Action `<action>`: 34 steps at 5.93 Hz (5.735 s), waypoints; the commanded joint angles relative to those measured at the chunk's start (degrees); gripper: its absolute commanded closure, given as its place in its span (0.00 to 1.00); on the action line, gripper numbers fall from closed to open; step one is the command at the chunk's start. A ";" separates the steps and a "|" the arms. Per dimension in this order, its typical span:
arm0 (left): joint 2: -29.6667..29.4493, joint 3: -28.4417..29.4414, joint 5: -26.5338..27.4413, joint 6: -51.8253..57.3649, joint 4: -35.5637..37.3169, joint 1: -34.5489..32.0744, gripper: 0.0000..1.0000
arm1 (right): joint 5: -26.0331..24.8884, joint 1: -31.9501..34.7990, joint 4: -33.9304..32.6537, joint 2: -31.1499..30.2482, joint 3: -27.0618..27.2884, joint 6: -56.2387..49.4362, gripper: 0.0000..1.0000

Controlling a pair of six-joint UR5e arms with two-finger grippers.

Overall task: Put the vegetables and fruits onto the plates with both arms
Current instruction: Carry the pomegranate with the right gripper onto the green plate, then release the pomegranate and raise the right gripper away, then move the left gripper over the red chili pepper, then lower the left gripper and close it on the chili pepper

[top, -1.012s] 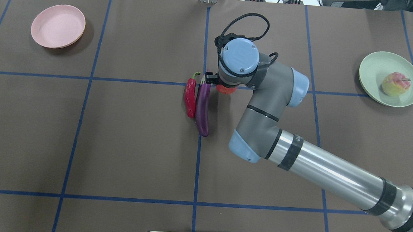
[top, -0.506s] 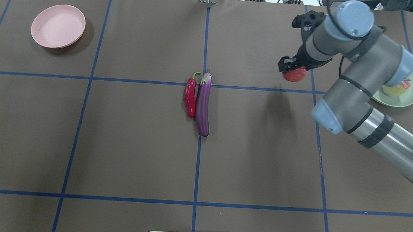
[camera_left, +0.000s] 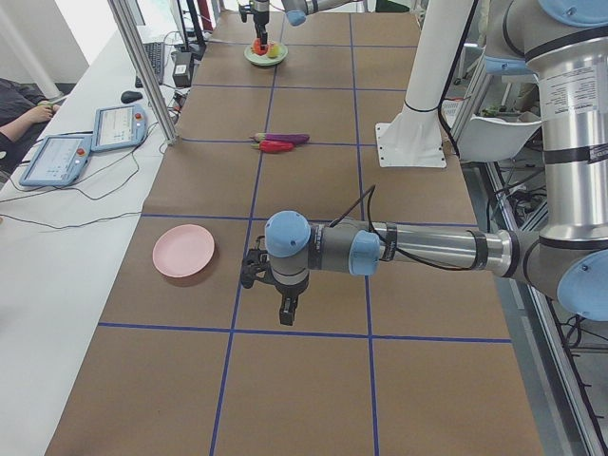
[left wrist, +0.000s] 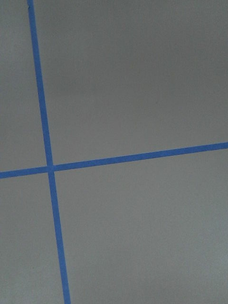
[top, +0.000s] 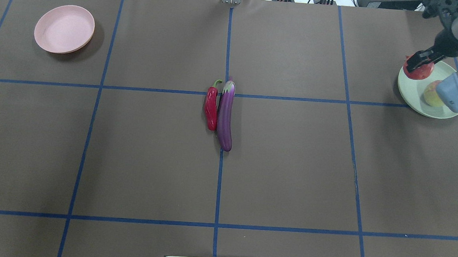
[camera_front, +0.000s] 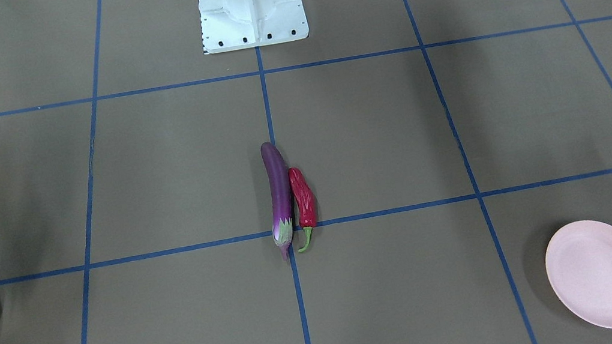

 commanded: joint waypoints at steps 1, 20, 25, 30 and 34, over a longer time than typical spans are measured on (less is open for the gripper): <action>0.09 -0.03 0.00 0.00 0.00 0.00 0.00 | 2.83 3.04 7.01 -0.10 -9.09 -4.37 1.00; -60.60 32.79 21.60 -69.60 -12.04 46.47 0.00 | 8.90 22.99 -24.70 -20.31 22.27 -16.06 0.00; -65.39 38.82 25.23 -72.51 -12.22 50.00 0.03 | 8.99 22.99 -24.70 -19.88 22.27 -15.97 0.00; -65.39 39.70 25.23 -72.51 -12.39 50.45 0.17 | 9.08 22.73 -24.70 -19.70 22.27 -15.35 0.00; -65.48 39.61 25.23 -72.33 -12.31 50.71 1.00 | 9.34 22.73 -24.61 -19.61 22.27 -15.35 0.00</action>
